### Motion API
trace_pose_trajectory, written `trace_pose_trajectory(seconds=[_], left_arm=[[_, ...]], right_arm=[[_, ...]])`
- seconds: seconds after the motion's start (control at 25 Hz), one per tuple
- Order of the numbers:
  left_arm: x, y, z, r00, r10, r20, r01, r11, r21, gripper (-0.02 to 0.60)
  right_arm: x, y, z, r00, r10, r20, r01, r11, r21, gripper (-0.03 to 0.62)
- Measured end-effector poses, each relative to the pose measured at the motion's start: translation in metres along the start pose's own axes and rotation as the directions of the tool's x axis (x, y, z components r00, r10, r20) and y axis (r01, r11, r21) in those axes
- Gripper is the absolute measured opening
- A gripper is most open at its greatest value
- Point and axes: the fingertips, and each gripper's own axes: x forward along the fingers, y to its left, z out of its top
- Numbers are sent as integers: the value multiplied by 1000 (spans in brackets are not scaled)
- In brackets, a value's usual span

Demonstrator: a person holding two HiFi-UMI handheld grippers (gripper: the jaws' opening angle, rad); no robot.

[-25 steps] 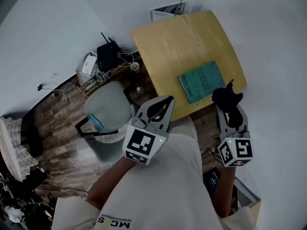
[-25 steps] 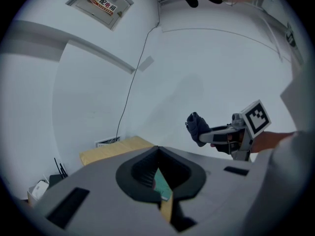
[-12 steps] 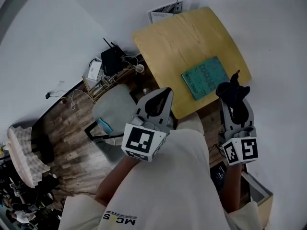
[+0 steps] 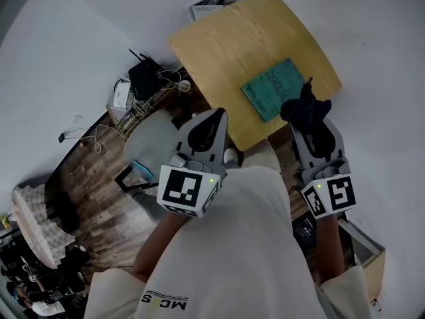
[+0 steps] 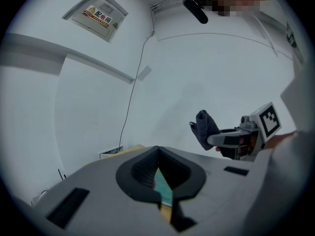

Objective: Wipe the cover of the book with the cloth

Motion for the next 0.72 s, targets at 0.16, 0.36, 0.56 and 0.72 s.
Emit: trace_pose_trajectory(seconds=[0.16,0.36,0.56,0.72], left_arm=[[1,-8,-3,1000,-14,-7,14,1000,-5,9],[4,-15,-4,1000,-27,-14,27,1000,-3,9],[4,-20,-6,999,-32,-11,32,999,-13,9],[4,-25,-9,999,-39,-15,39,999,-24,9]], right_arm=[[-6,-1,-5,1000,-14,-6,14,1000,13,183],[-13,-5,-9,999,-29,-14,30,999,30,183],[-18,-5,-13,999,-40,-17,40,998,42,181],[-23,-5,-14,999,-44,-22,45,998,46,181]])
